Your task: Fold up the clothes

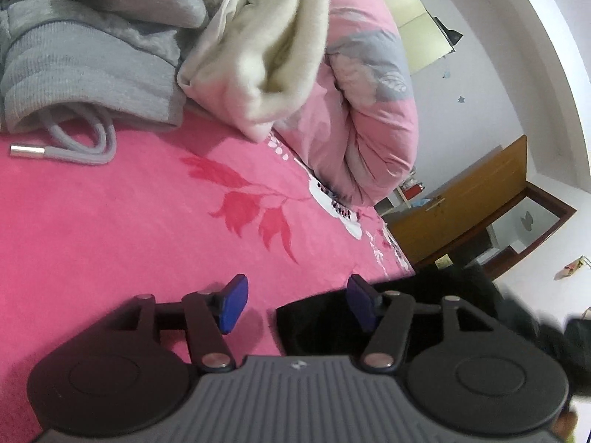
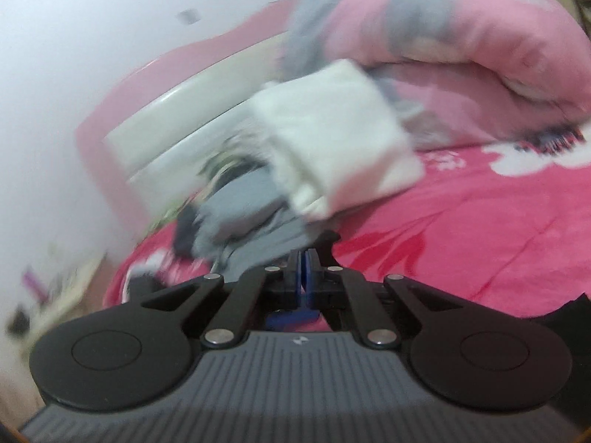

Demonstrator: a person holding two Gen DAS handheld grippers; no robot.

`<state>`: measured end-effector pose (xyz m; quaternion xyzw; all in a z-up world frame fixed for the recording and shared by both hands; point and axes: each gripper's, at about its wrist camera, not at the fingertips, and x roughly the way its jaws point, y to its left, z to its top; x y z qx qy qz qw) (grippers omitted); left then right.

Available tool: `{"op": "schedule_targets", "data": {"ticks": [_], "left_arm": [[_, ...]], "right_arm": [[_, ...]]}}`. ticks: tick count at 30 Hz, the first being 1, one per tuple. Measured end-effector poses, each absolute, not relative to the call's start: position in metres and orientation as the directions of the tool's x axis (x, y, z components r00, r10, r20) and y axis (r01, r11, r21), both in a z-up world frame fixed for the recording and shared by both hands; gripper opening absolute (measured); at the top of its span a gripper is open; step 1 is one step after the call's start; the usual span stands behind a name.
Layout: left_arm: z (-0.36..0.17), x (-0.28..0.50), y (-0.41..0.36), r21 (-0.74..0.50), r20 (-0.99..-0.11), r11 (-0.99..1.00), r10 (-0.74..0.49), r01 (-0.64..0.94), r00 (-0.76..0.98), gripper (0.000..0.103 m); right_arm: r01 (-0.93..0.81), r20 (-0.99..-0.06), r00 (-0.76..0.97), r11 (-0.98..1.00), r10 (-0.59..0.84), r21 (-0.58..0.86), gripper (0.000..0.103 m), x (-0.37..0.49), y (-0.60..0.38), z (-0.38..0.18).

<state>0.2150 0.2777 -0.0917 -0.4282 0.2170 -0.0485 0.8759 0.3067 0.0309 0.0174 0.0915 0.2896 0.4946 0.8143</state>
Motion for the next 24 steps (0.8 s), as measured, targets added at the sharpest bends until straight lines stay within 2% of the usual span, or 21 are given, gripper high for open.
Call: {"op": "schedule_targets", "data": {"ticks": [3,7,11,14,16,20,23,24], "left_arm": [[-0.089,0.215,0.274,-0.763,-0.331,0.641,-0.283,-0.079,0.900,0.064],[-0.088,0.217,0.265,-0.751,-0.323,0.659,-0.313,-0.041,0.893,0.066],[-0.086,0.218,0.251,-0.721,-0.347,0.693,-0.357,-0.003,0.867,0.066],[-0.076,0.213,0.236,-0.652,-0.417,0.758,-0.352,-0.006,0.838,0.066],[-0.065,0.201,0.226,-0.597,-0.443,0.802,-0.346,0.016,0.827,0.066],[-0.040,0.158,0.204,-0.411,-0.466,0.904,-0.317,0.115,0.826,0.070],[-0.035,0.131,0.182,-0.166,-0.516,0.973,-0.227,0.163,0.826,0.072],[-0.038,0.126,0.173,-0.079,-0.532,0.981,-0.194,0.179,0.824,0.072]], "right_arm": [[-0.829,-0.406,0.296,0.444,0.865,0.340,0.001,0.270,0.012,0.018],[-0.841,-0.494,0.292,0.466,0.819,0.275,0.002,0.235,-0.019,0.002],[-0.764,-0.570,0.348,0.578,0.744,0.288,0.004,0.227,-0.050,-0.026],[-0.671,-0.557,0.399,0.646,0.728,0.364,0.005,0.229,-0.072,-0.036],[-0.631,-0.559,0.433,0.681,0.707,0.373,0.009,0.229,-0.079,-0.036],[-0.611,-0.548,0.468,0.702,0.693,0.367,0.014,0.221,-0.082,-0.032],[-0.636,-0.546,0.462,0.690,0.699,0.344,0.018,0.210,-0.070,-0.032],[-0.646,-0.548,0.448,0.680,0.706,0.348,0.024,0.207,-0.063,-0.033]]}}
